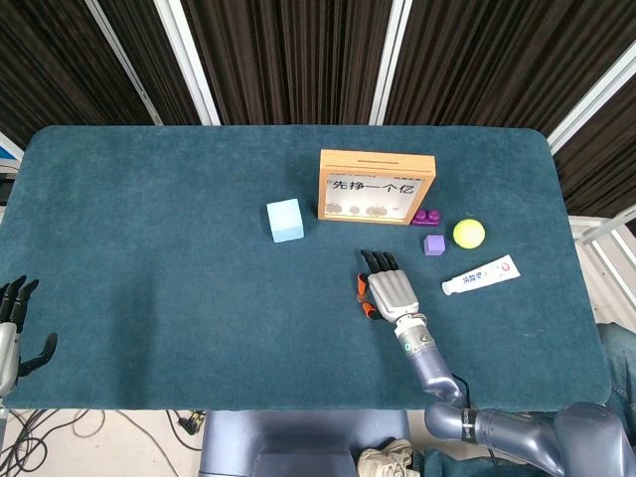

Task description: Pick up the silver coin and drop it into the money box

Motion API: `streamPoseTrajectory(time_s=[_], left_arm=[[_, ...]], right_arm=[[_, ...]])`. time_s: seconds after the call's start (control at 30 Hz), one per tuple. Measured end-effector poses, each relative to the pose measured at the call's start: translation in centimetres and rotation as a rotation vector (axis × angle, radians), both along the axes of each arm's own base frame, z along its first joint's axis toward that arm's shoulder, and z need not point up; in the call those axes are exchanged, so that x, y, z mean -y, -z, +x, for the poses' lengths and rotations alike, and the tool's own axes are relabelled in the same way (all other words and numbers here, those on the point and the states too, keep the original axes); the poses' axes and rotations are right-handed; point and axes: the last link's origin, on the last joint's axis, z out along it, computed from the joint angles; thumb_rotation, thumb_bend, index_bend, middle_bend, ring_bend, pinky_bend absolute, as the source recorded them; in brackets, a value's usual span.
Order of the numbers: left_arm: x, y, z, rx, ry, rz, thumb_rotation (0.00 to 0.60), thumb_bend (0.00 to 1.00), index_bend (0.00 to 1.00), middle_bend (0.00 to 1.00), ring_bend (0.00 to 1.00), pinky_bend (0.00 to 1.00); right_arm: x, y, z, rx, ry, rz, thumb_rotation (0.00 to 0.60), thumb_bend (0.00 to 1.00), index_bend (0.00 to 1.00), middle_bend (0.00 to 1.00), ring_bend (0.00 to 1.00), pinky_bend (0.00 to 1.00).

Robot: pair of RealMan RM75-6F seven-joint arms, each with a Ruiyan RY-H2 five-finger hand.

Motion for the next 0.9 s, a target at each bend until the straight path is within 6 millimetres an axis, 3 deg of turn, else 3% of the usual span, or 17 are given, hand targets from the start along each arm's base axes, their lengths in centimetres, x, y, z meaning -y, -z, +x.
streamPoseTrajectory(time_s=[0.9], left_arm=[[0.03, -0.03, -0.03, 0.000, -0.007, -0.004, 0.600, 0.36, 0.09, 0.00, 0.00, 0.00]], right_arm=[[0.29, -0.57, 0.30, 0.046, 0.024, -0.010, 0.600, 0.60, 0.68, 0.02, 0.00, 0.00]])
